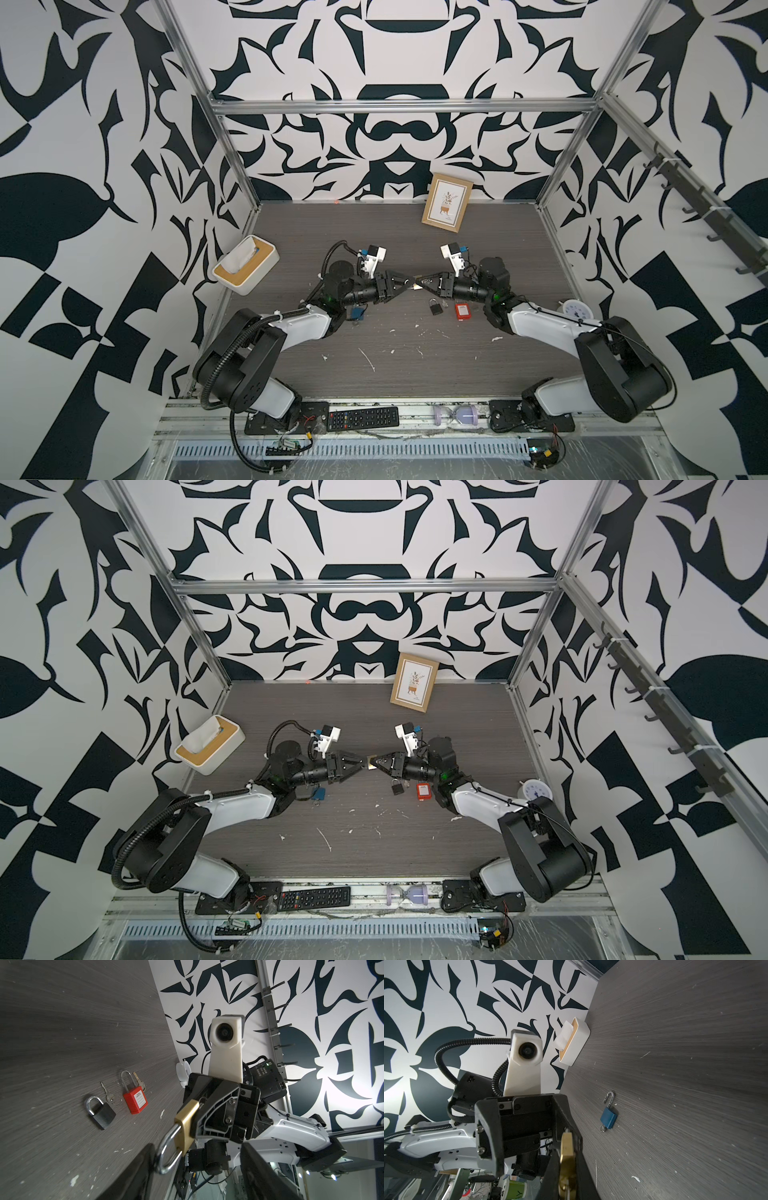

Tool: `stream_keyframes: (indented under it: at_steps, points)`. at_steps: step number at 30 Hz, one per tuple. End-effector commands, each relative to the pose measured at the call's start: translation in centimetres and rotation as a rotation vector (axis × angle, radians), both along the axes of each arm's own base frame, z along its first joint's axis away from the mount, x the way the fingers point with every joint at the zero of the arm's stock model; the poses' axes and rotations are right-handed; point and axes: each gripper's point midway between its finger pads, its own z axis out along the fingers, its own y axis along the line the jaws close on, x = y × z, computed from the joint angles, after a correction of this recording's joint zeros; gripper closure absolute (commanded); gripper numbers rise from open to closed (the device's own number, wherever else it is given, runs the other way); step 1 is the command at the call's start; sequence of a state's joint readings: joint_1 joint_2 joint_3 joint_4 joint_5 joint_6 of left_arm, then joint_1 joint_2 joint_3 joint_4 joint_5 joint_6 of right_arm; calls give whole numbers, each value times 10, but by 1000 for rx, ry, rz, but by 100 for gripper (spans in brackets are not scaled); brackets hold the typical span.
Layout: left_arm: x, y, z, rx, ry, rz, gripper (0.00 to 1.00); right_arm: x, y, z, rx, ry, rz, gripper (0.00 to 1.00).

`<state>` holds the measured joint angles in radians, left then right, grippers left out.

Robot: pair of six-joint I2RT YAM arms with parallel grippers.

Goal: Lock with the key

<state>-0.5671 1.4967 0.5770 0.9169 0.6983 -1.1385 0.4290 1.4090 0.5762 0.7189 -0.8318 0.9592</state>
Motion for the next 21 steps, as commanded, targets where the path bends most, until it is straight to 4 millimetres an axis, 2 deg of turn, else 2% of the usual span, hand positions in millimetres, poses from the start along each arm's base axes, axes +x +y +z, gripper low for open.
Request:
stream_keyframes:
  at_steps: [1, 4, 8, 12, 21]
  points:
    - [4, 4, 9, -49, -58, 26, 31, 4, -1, 30, 93, -43, -29, 100]
    - [5, 1, 13, -91, -55, 11, 36, 4, -1, 38, 156, -26, -32, 100]
    - [7, -2, 16, -129, -44, -1, 54, 6, -1, 52, 245, -15, -34, 100]
    - [8, -4, 21, -148, -41, -15, 66, 8, 0, 52, 281, -8, -32, 100]
    - [8, -5, 32, -148, -52, -16, 73, 1, -1, 48, 287, -7, -16, 100]
